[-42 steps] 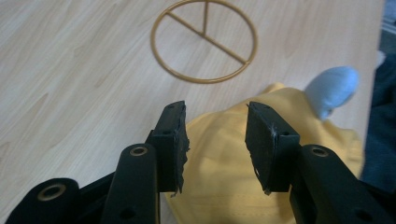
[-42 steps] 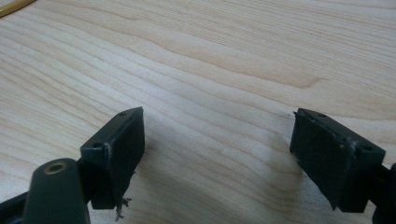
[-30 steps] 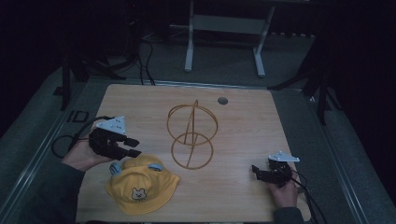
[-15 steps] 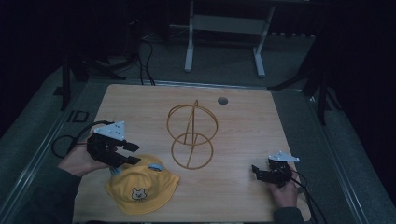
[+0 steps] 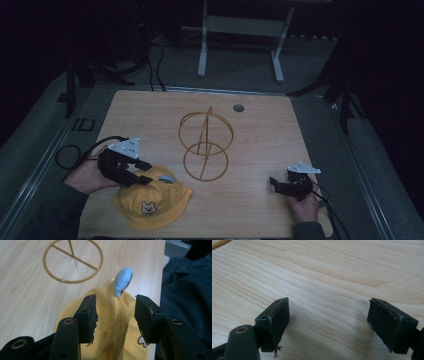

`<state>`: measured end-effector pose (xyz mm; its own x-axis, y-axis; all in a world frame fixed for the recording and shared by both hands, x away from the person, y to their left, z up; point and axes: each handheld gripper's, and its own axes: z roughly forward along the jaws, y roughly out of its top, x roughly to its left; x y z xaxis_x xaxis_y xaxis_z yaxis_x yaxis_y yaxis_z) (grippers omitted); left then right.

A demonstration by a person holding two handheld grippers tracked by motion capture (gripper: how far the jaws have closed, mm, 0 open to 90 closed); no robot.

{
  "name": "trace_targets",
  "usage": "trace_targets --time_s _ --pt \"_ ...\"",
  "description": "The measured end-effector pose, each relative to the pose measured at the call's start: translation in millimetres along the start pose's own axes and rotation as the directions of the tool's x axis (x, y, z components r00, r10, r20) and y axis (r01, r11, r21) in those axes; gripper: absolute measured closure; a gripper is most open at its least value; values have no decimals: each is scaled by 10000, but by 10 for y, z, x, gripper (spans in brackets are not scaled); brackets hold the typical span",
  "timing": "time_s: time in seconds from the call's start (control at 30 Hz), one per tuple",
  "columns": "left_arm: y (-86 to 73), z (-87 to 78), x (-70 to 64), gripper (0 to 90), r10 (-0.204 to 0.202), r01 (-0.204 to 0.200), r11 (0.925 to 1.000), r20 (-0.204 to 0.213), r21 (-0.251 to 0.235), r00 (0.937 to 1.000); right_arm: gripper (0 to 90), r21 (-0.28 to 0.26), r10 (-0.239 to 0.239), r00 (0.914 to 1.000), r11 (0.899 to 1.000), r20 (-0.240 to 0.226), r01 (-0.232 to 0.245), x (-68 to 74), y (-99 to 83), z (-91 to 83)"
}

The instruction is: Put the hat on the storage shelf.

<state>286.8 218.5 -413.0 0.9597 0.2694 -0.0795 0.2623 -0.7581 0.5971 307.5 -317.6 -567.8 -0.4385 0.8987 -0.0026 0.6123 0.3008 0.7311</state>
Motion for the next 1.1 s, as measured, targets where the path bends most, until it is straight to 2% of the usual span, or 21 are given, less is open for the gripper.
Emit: trace_targets --time_s 0.23,0.37,0.57,0.87,1.1 --pt "-6 59 -14 564 52 -56 9979 62 645 10000 178 7 8 10000 10000 -2 -8 1 0 0" --pt "-9 90 -4 579 56 -55 9944 -5 1058 10000 179 2 2 10000 10000 0 -2 0 0 0" --pt "3 141 -15 591 187 -182 9853 -14 1698 9998 179 6 2 10000 10000 0 -2 0 0 0" --pt "48 184 -25 617 390 -333 9613 -154 2733 9991 179 4 -1 10000 10000 -1 1 0 0 0" --pt "95 212 -27 663 432 -372 9442 -110 3273 9990 178 4 -3 10000 10000 -1 3 0 0 0"
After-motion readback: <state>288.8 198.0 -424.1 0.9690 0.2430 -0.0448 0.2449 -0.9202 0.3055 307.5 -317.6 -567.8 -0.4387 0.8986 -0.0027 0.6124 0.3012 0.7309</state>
